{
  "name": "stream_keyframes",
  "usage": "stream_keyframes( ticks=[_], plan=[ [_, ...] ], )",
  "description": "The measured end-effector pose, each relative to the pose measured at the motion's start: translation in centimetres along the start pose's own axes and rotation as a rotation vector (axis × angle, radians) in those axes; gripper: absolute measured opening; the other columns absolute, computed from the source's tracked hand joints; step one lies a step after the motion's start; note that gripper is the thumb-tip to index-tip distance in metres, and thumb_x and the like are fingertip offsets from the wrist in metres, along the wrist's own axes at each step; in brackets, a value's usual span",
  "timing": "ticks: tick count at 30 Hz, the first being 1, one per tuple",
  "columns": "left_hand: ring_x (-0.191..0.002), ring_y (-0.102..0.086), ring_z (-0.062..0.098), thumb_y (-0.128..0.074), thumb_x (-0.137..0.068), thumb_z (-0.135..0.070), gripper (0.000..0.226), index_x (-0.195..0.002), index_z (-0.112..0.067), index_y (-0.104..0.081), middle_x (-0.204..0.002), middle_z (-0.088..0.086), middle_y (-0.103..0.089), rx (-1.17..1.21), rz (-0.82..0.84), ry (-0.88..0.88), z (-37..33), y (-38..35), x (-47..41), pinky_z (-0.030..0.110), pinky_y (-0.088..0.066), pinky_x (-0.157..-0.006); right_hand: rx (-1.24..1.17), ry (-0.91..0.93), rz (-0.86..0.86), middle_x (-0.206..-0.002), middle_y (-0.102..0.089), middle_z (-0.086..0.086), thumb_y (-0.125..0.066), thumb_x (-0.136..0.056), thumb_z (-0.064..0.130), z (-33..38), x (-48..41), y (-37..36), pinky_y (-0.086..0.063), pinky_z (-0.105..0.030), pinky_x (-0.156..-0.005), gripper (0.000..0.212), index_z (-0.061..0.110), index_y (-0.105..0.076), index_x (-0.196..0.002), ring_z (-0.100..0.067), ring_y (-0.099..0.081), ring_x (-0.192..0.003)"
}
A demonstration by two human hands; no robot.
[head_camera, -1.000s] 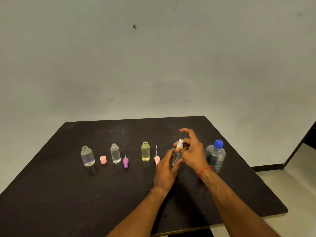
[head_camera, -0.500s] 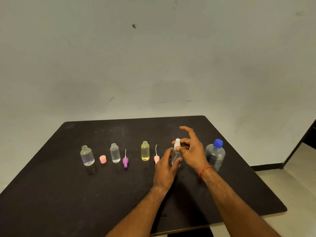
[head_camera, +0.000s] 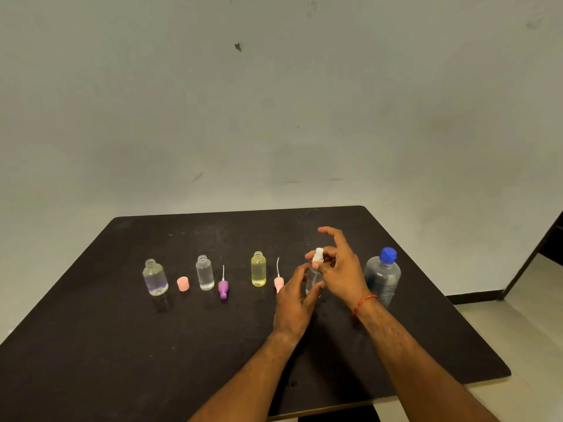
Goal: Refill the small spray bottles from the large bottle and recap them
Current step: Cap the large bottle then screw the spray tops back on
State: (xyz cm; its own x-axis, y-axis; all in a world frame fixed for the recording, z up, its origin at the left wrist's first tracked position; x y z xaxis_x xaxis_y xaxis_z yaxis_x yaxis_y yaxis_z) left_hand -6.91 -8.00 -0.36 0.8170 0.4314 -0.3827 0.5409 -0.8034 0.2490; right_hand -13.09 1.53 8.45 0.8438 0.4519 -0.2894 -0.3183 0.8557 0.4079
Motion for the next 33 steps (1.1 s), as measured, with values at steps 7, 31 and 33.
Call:
stream_keyframes(
  ticks=[7,31,33],
  plan=[
    [-0.102,-0.069,0.003,-0.051,-0.089,-0.077,0.041,-0.128,-0.069,-0.041,-0.115,-0.019,-0.070,-0.005,0.013,0.000,0.1,-0.3,0.0,0.052,-0.050,-0.106,0.005,0.031,-0.135,-0.085,-0.072,0.006,-0.078,-0.077,0.001,0.4,0.3,0.4,-0.047,-0.004,-0.068,0.076,0.033,-0.038,-0.133,-0.003,-0.068,-0.083],
    [-0.123,-0.059,0.000,-0.071,-0.095,-0.023,0.055,-0.145,-0.034,-0.050,-0.134,-0.017,-0.063,-0.072,-0.057,0.113,0.8,0.5,-0.2,0.023,-0.051,-0.104,0.081,-0.031,-0.248,-0.098,-0.071,0.004,-0.079,-0.080,0.014,-2.9,-1.3,-0.8,-0.048,-0.010,-0.076,0.034,0.017,-0.070,-0.113,-0.005,-0.065,-0.087],
    [-0.124,-0.052,-0.004,-0.072,-0.095,-0.021,0.056,-0.147,-0.026,-0.051,-0.132,-0.021,-0.057,-0.106,-0.089,0.127,0.5,0.9,-0.2,0.008,-0.042,-0.102,0.068,-0.048,-0.261,-0.097,-0.070,0.004,-0.078,-0.080,0.013,-3.1,-2.0,-1.1,-0.046,-0.008,-0.073,0.033,0.016,-0.071,-0.112,-0.005,-0.064,-0.085]
  ],
)
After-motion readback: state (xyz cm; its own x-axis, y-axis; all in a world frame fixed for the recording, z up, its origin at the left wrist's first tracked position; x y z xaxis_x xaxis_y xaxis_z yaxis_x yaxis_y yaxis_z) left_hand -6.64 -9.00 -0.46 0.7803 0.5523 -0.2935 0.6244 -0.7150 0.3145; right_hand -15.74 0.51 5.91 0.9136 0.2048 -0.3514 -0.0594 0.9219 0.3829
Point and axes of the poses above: each hand's wrist, its own x-axis away from the middle knuckle, its own y-axis out of the back of the hand, z = x × y, the point moved 7 cm from there along -x, towards the middle knuckle
